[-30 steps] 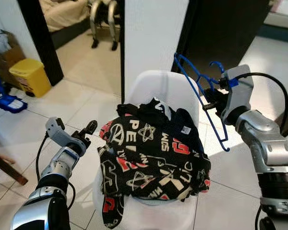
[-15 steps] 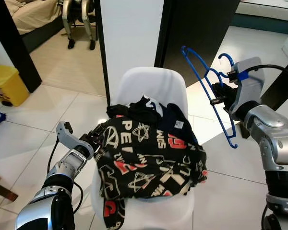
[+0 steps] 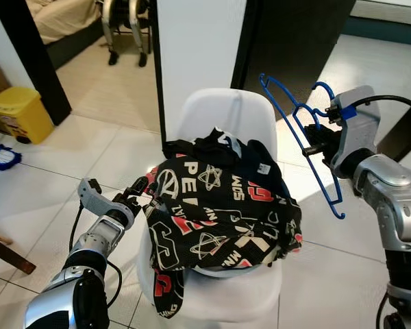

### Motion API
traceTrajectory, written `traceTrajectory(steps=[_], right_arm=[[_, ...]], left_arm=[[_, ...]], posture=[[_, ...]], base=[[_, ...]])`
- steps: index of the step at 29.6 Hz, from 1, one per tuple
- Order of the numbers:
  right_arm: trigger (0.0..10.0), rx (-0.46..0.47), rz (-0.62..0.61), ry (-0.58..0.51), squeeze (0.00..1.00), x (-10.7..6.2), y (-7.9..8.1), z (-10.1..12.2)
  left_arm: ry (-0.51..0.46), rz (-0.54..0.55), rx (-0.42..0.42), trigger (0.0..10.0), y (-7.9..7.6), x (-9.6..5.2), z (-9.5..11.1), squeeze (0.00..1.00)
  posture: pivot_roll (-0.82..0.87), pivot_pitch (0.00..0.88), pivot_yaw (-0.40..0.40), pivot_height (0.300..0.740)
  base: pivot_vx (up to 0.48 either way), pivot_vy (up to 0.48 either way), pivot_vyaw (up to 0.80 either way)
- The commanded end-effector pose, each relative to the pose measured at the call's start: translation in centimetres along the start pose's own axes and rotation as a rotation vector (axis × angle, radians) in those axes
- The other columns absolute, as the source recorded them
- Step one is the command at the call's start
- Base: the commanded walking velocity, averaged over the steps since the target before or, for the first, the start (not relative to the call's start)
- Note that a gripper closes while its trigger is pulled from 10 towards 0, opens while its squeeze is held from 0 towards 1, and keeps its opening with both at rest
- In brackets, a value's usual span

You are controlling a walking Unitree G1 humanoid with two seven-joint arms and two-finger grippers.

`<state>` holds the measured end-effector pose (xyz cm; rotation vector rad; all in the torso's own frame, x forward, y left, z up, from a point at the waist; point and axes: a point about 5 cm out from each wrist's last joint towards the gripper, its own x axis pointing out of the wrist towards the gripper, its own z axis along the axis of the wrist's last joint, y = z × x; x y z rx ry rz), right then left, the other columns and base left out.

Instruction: Hang hanger

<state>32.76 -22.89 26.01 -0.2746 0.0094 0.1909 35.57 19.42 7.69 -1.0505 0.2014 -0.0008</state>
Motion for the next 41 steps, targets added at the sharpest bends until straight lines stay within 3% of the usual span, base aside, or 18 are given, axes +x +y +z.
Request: traceTrajectory(steps=[1, 12, 24, 25, 26, 27, 28, 29, 31, 41], right_arm=[[10.0, 0.000, 0.011, -0.009, 0.00, -0.5, -0.1, 0.4], [10.0, -0.005, 0.034, 0.017, 0.00, -1.6, -0.1, 0.7], [10.0, -0.008, 0.049, 0.025, 0.00, -2.4, -0.1, 1.6], [10.0, -0.008, 0.053, 0.024, 0.00, -2.5, 0.0, 1.8], [10.0, -0.008, 0.057, 0.023, 0.00, -2.5, 0.0, 2.0], [10.0, -0.008, 0.059, 0.022, 0.00, -2.6, 0.0, 2.1], [10.0, -0.007, 0.060, 0.022, 0.00, -2.6, 0.1, 2.2], [10.0, -0.007, 0.060, 0.022, 0.00, -2.6, 0.1, 2.2], [10.0, -0.007, 0.059, 0.021, 0.00, -2.6, 0.1, 2.3], [10.0, -0.003, 0.050, 0.017, 0.00, -2.5, 0.1, 2.6]], left_arm=[[0.004, 0.011, -0.035, 10.0, 0.1, 0.0, -0.5, 0.00], [-0.053, 0.002, -0.046, 10.0, -0.6, 0.4, 1.3, 0.00], [-0.006, -0.101, -0.093, 10.0, -2.6, 1.2, 1.1, 0.00], [0.013, -0.140, -0.098, 9.3, -3.2, 1.3, 0.8, 0.00], [0.031, -0.171, -0.101, 7.4, -3.7, 1.5, 0.6, 0.00], [0.041, -0.189, -0.103, 7.4, -4.0, 1.6, 0.5, 0.00], [0.048, -0.203, -0.103, 3.2, -4.2, 1.6, 0.4, 0.00], [0.048, -0.203, -0.103, 3.2, -4.2, 1.6, 0.4, 0.00], [0.051, -0.212, -0.104, 0.2, -4.4, 1.7, 0.3, 0.00], [0.033, -0.237, -0.113, 0.0, -4.7, 1.8, 0.8, 0.00]], posture=[[-0.17, 0.270, -0.060, 0.740], [-0.21, 0.342, -0.078, 0.740], [-0.24, 0.374, -0.085, 0.740], [-0.24, 0.379, -0.085, 0.740], [-0.25, 0.379, -0.083, 0.740], [-0.25, 0.379, -0.083, 0.740], [-0.25, 0.379, -0.082, 0.740], [-0.25, 0.379, -0.082, 0.740], [-0.25, 0.379, -0.082, 0.740], [-0.24, 0.358, -0.071, 0.740]], base=[[0.000, 0.000, 0.00], [0.000, 0.000, 0.00], [0.000, 0.000, 0.00], [0.000, 0.000, 0.00], [0.000, 0.000, 0.00], [0.000, 0.000, 0.00], [0.000, 0.000, 0.00], [0.000, 0.000, 0.00], [0.000, 0.000, 0.00], [0.000, 0.000, 0.00]])
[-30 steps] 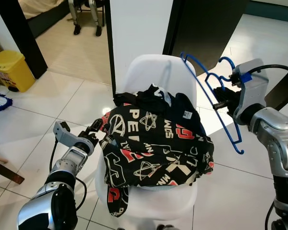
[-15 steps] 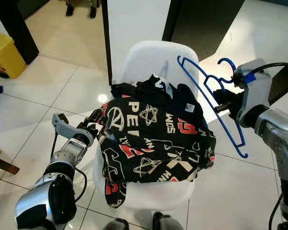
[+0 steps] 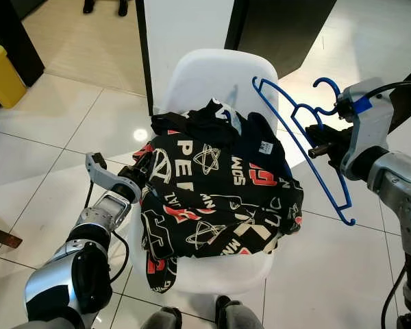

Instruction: Hang hanger

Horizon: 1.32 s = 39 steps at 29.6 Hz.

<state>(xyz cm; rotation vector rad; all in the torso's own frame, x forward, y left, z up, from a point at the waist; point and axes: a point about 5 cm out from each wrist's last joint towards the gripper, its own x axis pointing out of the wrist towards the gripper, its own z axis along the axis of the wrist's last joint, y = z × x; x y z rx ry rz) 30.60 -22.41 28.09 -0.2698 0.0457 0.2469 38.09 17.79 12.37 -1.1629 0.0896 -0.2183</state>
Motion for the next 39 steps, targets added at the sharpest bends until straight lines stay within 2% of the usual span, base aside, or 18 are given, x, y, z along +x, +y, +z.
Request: traceTrajectory(steps=[1, 9, 13, 14, 15, 16, 17, 19, 20, 21, 22, 23, 28, 33, 34, 36, 38, 39], right_arm=[[10.0, -0.009, -0.012, -0.012, 0.00, -0.3, -0.2, 0.4], [10.0, 0.001, -0.022, -0.042, 0.00, 0.3, 0.0, 0.8], [10.0, 0.010, -0.031, -0.069, 0.00, 1.0, 0.0, 1.0], [10.0, 0.016, -0.039, -0.089, 0.00, 1.3, -0.1, 1.2], [10.0, 0.016, -0.039, -0.089, 0.00, 1.3, -0.1, 1.2], [10.0, 0.024, -0.048, -0.108, 0.00, 1.7, -0.2, 1.3], [10.0, 0.024, -0.048, -0.108, 0.00, 1.7, -0.2, 1.3], [10.0, 0.040, -0.067, -0.153, 0.00, 2.3, -0.4, 1.6], [10.0, 0.040, -0.067, -0.153, 0.00, 2.3, -0.4, 1.6], [10.0, 0.055, -0.075, -0.174, 0.00, 2.6, -0.6, 1.7], [10.0, 0.055, -0.075, -0.174, 0.00, 2.6, -0.6, 1.7], [10.0, 0.067, -0.080, -0.198, 0.00, 2.9, -0.6, 2.0], [10.0, 0.091, -0.089, -0.244, 0.00, 3.4, -0.8, 2.5], [10.0, 0.098, -0.116, -0.287, 0.00, 4.1, -1.3, 3.1], [10.0, 0.097, -0.134, -0.294, 0.00, 4.3, -1.7, 3.3], [10.0, 0.105, -0.165, -0.307, 0.00, 4.7, -2.4, 3.3], [10.0, 0.108, -0.172, -0.309, 0.00, 4.7, -2.5, 3.3], [10.0, 0.119, -0.181, -0.311, 0.00, 5.0, -2.7, 3.1]], left_arm=[[0.000, -0.004, -0.020, 0.0, 0.2, -0.1, 0.0, 0.00], [-0.110, -0.070, 0.019, 0.0, -1.5, 0.3, 3.2, 0.00], [-0.226, -0.098, 0.160, 0.0, -4.1, 0.9, 6.8, 0.00], [-0.304, -0.112, 0.283, 0.0, -6.3, 1.1, 9.1, 0.00], [-0.304, -0.112, 0.283, 0.0, -6.3, 1.1, 9.1, 0.00], [-0.383, -0.147, 0.379, 0.0, -8.9, 1.2, 11.2, 0.00], [-0.383, -0.147, 0.379, 0.0, -8.9, 1.2, 11.2, 0.00], [-0.521, -0.263, 0.579, 0.0, -15.3, 0.7, 14.3, 0.00], [-0.521, -0.263, 0.579, 0.0, -15.3, 0.7, 14.3, 0.00], [-0.562, -0.321, 0.658, 0.0, -18.2, 0.4, 14.9, 0.00], [-0.562, -0.321, 0.658, 0.0, -18.2, 0.4, 14.9, 0.00], [-0.594, -0.382, 0.744, 0.0, -21.1, 0.0, 15.1, 0.00], [-0.619, -0.464, 0.858, 0.0, -24.6, -0.5, 14.6, 0.00], [-0.511, -0.585, 0.970, 0.0, -27.2, -0.9, 12.9, 0.00], [-0.395, -0.664, 1.006, 0.0, -27.8, -1.2, 11.9, 0.00], [-0.203, -0.796, 1.049, 2.4, -28.2, -2.4, 10.0, 0.00], [-0.155, -0.824, 1.050, 2.4, -28.1, -2.7, 9.6, 0.00], [-0.038, -0.927, 1.111, 9.0, -27.3, -4.0, 8.3, 0.00]], posture=[[-0.23, 0.346, -0.067, 0.740], [-0.21, 0.290, -0.053, 0.740], [-0.18, 0.237, -0.039, 0.740], [-0.17, 0.206, -0.031, 0.740], [-0.17, 0.206, -0.031, 0.740], [-0.15, 0.162, -0.021, 0.740], [-0.15, 0.162, -0.021, 0.740], [-0.11, 0.078, 0.000, 0.740], [-0.11, 0.078, 0.000, 0.740], [-0.09, 0.040, 0.007, 0.740], [-0.09, 0.040, 0.007, 0.740], [-0.08, 0.006, 0.012, 0.740], [-0.05, 0.000, 0.020, 0.740], [-0.03, 0.000, 0.025, 0.740], [-0.02, 0.000, 0.028, 0.740], [-0.01, 0.000, 0.034, 0.740], [-0.01, 0.000, 0.034, 0.740], [-0.01, 0.000, 0.050, 0.740]], base=[[0.000, 0.000, 0.00], [0.000, 0.000, 0.00], [0.000, 0.000, 0.00], [0.000, 0.000, 0.00], [0.000, 0.000, 0.00], [0.000, 0.000, 0.00], [0.000, 0.000, 0.00], [0.000, 0.000, 0.00], [0.000, 0.000, 0.00], [0.000, 0.000, 0.00], [0.000, 0.000, 0.00], [0.000, 0.000, 0.00], [0.000, 0.000, 0.00], [0.000, 0.000, 0.00], [0.000, 0.000, 0.00], [0.000, 0.000, 0.00], [0.000, 0.000, 0.00], [0.000, 0.000, 0.00]])
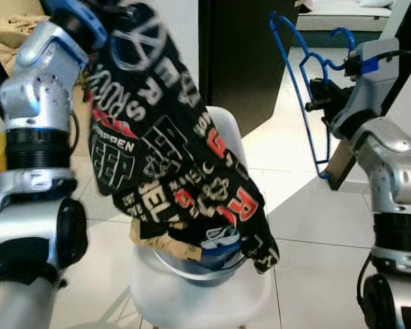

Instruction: Hang hanger

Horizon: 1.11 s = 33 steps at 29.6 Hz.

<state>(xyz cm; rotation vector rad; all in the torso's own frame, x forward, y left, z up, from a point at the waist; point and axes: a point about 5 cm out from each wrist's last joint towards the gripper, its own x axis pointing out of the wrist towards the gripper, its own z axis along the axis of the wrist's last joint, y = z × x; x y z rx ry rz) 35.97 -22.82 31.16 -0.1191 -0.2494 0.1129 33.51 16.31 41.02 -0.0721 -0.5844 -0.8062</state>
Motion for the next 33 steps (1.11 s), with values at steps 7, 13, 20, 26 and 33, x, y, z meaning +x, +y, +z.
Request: traceTrajectory(steps=[7, 13, 20, 26, 33], right_arm=[[10.0, 0.024, -0.014, -0.025, 0.00, 0.1, -0.1, -0.3], [10.0, 0.026, -0.018, -0.038, 0.00, 0.1, -0.2, -0.5], [10.0, 0.027, -0.021, -0.045, 0.00, 0.1, -0.2, -0.7], [10.0, 0.034, -0.011, -0.038, 0.00, -0.2, 0.0, -1.0], [10.0, 0.028, 0.032, -0.002, 0.00, -0.3, 0.7, -1.7]], left_arm=[[0.086, -0.402, 0.048, 10.0, -4.5, -3.5, -1.0, 0.00], [0.107, -0.633, 0.041, 10.0, -6.9, -5.5, -1.1, 0.00], [0.160, -0.641, 0.006, 10.0, -6.7, -5.6, -1.8, 0.00], [0.182, -0.651, -0.022, 10.0, -7.0, -6.0, -2.5, 0.00], [0.264, -0.659, -0.098, 10.0, -7.0, -6.9, -5.2, 0.00]], posture=[[-0.02, 0.000, 0.061, 0.740], [-0.02, 0.000, 0.073, 0.740], [-0.03, 0.000, 0.088, 0.740], [-0.04, 0.000, 0.089, 0.740], [-0.05, 0.000, 0.089, 0.740]], base=[[0.000, 0.000, 0.00], [-0.198, 0.000, 0.00], [-0.294, 0.000, 0.00], [-0.304, 0.000, 0.00], [-0.309, 0.000, -0.18]])
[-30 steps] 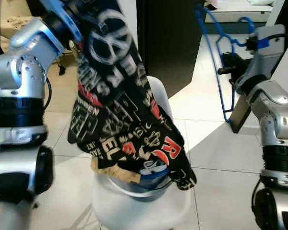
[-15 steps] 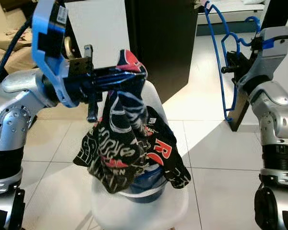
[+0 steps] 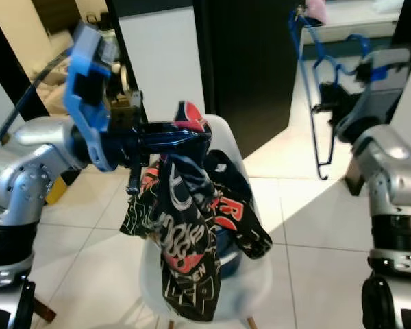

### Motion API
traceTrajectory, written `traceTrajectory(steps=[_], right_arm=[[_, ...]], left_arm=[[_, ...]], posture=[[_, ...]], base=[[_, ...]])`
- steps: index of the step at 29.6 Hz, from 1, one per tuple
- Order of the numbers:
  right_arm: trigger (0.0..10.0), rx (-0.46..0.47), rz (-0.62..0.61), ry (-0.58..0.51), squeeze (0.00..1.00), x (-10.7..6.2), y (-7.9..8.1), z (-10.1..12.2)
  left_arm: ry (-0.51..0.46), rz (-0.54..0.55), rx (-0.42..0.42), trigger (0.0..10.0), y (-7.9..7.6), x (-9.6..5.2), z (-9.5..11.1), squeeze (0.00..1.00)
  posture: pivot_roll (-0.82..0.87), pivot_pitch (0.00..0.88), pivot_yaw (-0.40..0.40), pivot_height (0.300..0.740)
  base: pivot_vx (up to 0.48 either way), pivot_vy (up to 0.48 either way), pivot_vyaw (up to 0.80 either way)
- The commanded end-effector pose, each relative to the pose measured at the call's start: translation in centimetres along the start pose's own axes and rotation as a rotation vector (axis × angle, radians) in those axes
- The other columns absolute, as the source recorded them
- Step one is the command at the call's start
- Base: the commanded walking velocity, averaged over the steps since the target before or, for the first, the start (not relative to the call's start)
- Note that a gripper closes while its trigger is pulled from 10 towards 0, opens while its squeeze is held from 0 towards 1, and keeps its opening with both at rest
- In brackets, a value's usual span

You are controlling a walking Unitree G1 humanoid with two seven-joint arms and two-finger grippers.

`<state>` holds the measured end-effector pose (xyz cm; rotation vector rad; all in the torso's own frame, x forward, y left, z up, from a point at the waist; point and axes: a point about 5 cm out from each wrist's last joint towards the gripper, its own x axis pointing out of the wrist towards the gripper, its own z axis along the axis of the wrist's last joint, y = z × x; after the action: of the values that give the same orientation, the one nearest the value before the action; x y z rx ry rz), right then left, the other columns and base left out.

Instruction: Hang hanger

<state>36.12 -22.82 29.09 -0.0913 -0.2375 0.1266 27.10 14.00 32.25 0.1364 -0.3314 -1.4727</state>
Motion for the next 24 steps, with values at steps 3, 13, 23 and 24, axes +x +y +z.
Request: traceTrajectory(steps=[3, 13, 23, 24], right_arm=[[10.0, -0.005, 0.023, -0.011, 0.00, 0.1, 0.5, 0.3], [10.0, -0.016, 0.016, 0.004, 0.00, -0.1, 0.3, 0.1], [10.0, -0.020, 0.018, 0.005, 0.00, -0.3, 0.0, 0.2], [10.0, -0.021, 0.019, 0.006, 0.00, -0.3, 0.0, 0.2]], left_arm=[[0.019, -0.001, -0.014, 10.0, 0.0, -0.5, -0.4, 0.00], [0.019, -0.110, -0.053, 10.0, -1.2, 0.5, -1.1, 0.00], [-0.054, -0.186, -0.040, 10.0, -1.7, 0.8, 0.3, 0.00], [-0.062, -0.194, -0.034, 10.0, -1.7, 0.8, 0.6, 0.00]], posture=[[-0.05, 0.000, 0.089, 0.740], [-0.05, 0.000, 0.089, 0.740], [-0.06, 0.000, 0.091, 0.740], [-0.06, 0.000, 0.091, 0.740]], base=[[-0.319, 0.000, -0.80], [-0.313, 0.000, -0.80], [-0.320, 0.000, -0.80], [-0.319, 0.000, -0.80]])
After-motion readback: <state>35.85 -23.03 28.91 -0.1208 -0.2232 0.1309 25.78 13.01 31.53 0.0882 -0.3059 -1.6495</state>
